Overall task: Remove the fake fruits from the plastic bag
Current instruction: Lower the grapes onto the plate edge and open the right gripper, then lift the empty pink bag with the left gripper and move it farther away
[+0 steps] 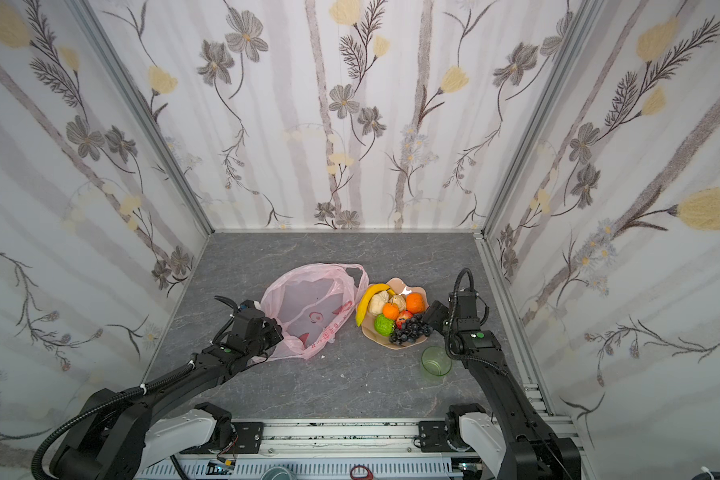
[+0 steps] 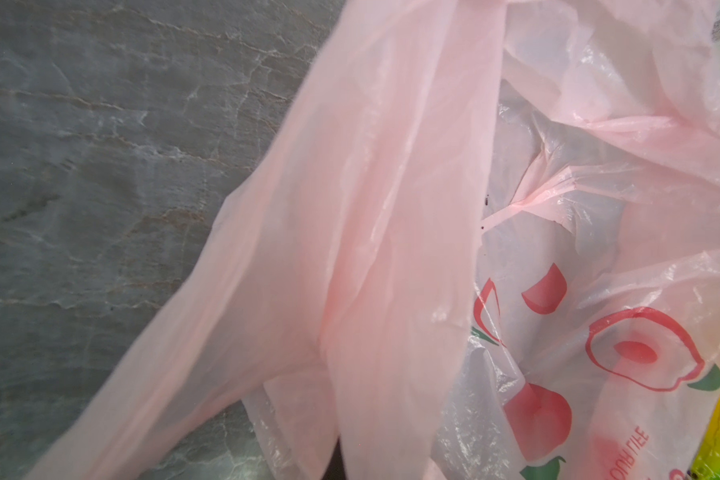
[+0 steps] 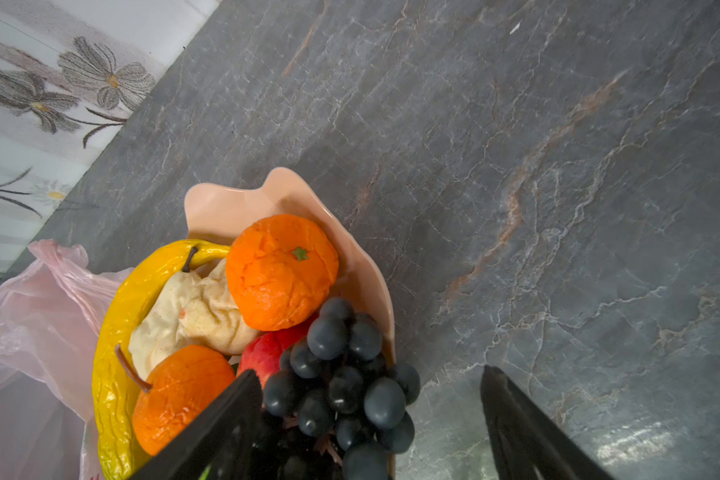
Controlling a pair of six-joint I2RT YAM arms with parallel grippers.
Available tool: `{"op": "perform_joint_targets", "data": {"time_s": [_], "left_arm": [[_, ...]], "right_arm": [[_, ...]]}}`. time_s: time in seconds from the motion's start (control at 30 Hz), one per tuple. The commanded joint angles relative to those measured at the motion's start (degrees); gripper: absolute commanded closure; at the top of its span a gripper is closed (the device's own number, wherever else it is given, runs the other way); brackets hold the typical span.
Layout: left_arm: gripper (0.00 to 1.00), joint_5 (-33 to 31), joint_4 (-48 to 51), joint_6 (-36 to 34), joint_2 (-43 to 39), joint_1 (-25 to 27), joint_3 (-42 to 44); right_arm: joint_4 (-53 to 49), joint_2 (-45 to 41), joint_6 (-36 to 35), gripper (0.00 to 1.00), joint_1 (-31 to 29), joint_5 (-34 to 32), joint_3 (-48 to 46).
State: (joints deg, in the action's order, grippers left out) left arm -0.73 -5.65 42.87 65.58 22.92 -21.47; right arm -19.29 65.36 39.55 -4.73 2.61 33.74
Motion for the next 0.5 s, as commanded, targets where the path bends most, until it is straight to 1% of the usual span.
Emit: {"op": "perform_joint_targets", "data": {"time_s": [0.0, 0.07, 0.23, 0.47], "left_arm": [[0.94, -0.1, -0.2, -0.4, 0.6, 0.0, -1.1], [0.94, -0.2, -0.2, -0.6, 1.0, 0.0, -1.6], [0.94, 0.3, -0.1, -1.5, 4.0, 0.1, -3.9], [0.94, -0.5, -0.2, -2.6, 8.3, -0.1, -7.6]], "right_arm": [[5.3, 1.0, -0.9, 0.14, 1.7, 7.6, -1.1], [6.8, 1.6, -0.9, 0.14, 2.7, 9.5, -1.7], [10.4, 2.8, -0.8, 0.08, 4.0, 14.0, -2.9], [13.5, 5.7, -0.6, 0.07, 4.2, 15.5, -3.2]]}}
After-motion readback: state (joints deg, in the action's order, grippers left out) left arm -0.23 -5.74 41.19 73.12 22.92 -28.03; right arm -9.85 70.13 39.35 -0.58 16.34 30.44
